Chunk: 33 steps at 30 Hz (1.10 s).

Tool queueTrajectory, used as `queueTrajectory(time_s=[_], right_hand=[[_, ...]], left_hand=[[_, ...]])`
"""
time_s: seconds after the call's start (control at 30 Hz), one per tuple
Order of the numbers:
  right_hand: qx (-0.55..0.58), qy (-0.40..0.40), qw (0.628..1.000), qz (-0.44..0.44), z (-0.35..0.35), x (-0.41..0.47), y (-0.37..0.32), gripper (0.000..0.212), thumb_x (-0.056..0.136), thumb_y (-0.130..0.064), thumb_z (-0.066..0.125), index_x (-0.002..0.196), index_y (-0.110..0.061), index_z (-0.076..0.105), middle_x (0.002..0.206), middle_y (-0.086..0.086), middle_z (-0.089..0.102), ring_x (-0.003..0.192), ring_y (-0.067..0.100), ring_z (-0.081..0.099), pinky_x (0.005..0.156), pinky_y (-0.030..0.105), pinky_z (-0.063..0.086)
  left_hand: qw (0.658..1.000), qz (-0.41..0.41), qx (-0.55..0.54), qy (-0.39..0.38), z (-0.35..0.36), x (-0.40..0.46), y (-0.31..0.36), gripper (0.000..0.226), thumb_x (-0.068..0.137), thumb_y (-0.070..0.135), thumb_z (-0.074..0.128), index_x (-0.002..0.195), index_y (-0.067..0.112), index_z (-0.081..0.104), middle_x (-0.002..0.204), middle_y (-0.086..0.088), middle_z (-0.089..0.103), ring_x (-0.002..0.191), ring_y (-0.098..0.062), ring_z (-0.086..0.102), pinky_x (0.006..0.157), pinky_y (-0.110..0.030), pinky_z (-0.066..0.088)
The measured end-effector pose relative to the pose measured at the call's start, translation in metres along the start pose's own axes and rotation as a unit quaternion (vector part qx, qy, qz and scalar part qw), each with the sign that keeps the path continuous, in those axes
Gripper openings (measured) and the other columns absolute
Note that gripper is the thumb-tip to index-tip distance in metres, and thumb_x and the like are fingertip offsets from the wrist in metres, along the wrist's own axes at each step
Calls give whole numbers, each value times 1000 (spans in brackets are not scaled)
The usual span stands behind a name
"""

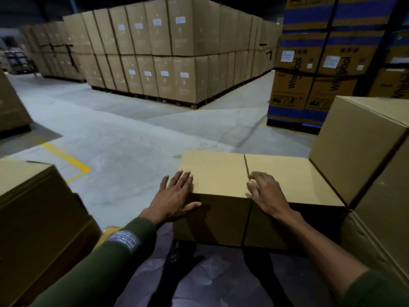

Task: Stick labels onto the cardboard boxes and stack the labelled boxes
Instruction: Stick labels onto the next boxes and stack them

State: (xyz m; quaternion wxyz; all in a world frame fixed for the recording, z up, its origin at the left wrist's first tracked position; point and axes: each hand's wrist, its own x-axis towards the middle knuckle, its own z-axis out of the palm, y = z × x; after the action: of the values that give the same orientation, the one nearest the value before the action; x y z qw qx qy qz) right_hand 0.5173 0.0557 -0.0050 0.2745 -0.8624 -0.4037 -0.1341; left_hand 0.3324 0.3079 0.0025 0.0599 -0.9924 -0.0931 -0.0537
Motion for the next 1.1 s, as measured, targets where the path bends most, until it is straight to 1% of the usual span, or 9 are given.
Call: queueTrajectory(time_s=[0.07,0.2,0.3,0.43,0.53,0.63,0.8,0.97,1.1], right_hand=[[18,5,999,-51,9,5,-29,26,95,-17,61,119,-7,63,122,12,65,113,29,59,95,36,43],[44,6,986,-160,37,19,-91,21,91,-17,67,111,-9,67,119,11,67,108,30,63,93,41,48],[82,-8,972,-218,59,26,-148,22,92,-23,60,107,-10,69,117,10,68,106,30,64,90,41,50],[151,-43,946,-282,93,21,-227,29,92,-31,52,107,-12,69,115,7,69,102,30,66,83,40,51],[200,-82,923,-318,115,8,-283,29,92,-32,52,109,-14,69,114,5,70,101,30,66,82,41,52],[227,-111,894,-370,130,-11,-337,34,94,-37,47,112,-15,66,113,4,69,100,29,65,80,42,53],[253,-137,857,-427,142,-43,-415,30,95,-30,56,120,-14,61,119,6,65,107,26,62,86,44,52],[259,-162,836,-455,143,-68,-470,39,96,-35,56,132,-21,53,136,0,55,125,15,50,105,46,42],[233,-181,838,-460,142,-71,-498,53,94,-43,57,141,-23,44,149,-1,42,139,14,34,112,48,35]], left_hand=[[998,-44,-5,34,-4,-20,-1,108,77,83,-8,157,13,7,165,-4,-2,151,-21,-11,120,-52,2],[989,-117,44,72,-18,-73,-18,92,87,70,6,155,9,17,165,-8,5,151,-26,-7,119,-55,5],[977,-179,84,78,-31,-125,-35,85,89,63,15,153,8,26,164,-10,14,151,-30,0,118,-58,8],[950,-273,128,86,-45,-202,-55,77,93,57,42,151,7,31,162,-12,20,151,-33,6,117,-61,11],[924,-341,153,79,-56,-260,-65,76,94,54,46,152,8,28,163,-12,16,151,-33,1,118,-61,7],[897,-396,182,72,-67,-321,-71,75,92,54,51,149,9,36,160,-13,24,150,-34,9,116,-62,15],[852,-487,192,30,-76,-415,-84,76,89,57,49,147,8,40,158,-16,30,148,-37,16,113,-65,21],[799,-573,182,8,-90,-478,-114,92,87,68,49,153,10,23,163,-16,11,150,-38,4,112,-69,9],[785,-594,172,-35,-92,-512,-146,107,82,81,37,156,11,3,164,-13,-5,150,-33,-9,111,-72,-1]])
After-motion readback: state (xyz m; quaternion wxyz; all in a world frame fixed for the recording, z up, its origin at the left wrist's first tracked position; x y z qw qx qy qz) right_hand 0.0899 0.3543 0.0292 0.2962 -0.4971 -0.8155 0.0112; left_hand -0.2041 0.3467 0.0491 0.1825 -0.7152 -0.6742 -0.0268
